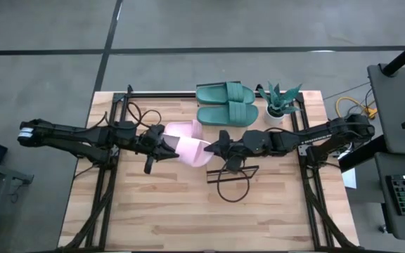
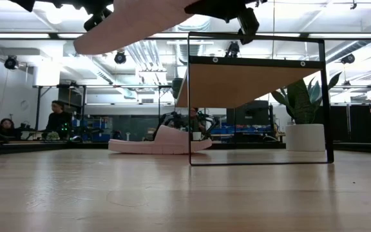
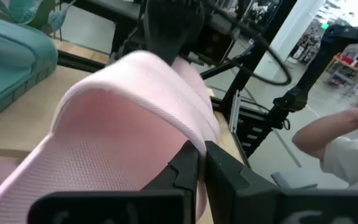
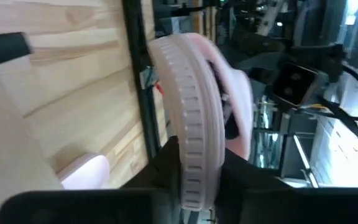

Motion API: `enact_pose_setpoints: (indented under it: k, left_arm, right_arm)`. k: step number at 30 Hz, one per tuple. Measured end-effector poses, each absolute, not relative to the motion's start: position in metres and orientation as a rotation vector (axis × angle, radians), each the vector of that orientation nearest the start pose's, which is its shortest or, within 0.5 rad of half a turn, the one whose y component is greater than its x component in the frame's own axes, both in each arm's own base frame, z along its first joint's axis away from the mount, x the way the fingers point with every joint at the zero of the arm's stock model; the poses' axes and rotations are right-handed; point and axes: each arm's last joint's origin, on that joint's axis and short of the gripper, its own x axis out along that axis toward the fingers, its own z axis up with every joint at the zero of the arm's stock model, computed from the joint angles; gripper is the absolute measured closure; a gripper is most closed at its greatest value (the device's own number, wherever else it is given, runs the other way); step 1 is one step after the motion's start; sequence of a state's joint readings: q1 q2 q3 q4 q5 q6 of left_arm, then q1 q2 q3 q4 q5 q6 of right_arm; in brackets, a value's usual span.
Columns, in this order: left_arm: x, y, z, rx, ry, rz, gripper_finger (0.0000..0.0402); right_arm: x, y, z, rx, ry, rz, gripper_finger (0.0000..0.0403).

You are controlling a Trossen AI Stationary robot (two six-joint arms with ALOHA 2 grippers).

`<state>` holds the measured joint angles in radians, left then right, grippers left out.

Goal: Pick and place slides into the shelf
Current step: Put the bottom pink slide on the shelf

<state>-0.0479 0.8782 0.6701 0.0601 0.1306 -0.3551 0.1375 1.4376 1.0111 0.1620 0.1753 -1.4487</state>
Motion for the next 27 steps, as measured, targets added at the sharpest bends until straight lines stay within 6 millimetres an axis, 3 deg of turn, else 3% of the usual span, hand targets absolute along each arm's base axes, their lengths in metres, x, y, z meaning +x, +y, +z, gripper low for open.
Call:
enact_pose_setpoints:
  k: [2, 6, 17, 22, 27]
  left_arm:
    - [0.199, -0.014, 0.301, -0.360, 0.166, -0.182, 0.0399]
    - [0.199, -0.016, 0.303, -0.255, 0.141, -0.246, 0.0371]
    - [0.198, -0.017, 0.316, 0.160, -0.054, -0.270, 0.0209]
    - [0.186, -0.013, 0.332, 0.422, -0.165, -0.109, 0.0156]
    - [0.172, -0.007, 0.342, 0.647, -0.184, 0.085, 0.0138]
  right_arm:
    - [0.323, 0.040, 0.292, -1.482, 0.253, 0.166, 0.0372]
    - [0.323, 0.039, 0.293, -1.478, 0.275, 0.137, 0.0373]
    - [0.306, 0.041, 0.311, -1.376, 0.333, -0.008, 0.0373]
    - [0.285, 0.042, 0.334, -1.251, 0.310, -0.146, 0.0373]
    - [0.269, 0.042, 0.348, -1.152, 0.322, -0.279, 0.0373]
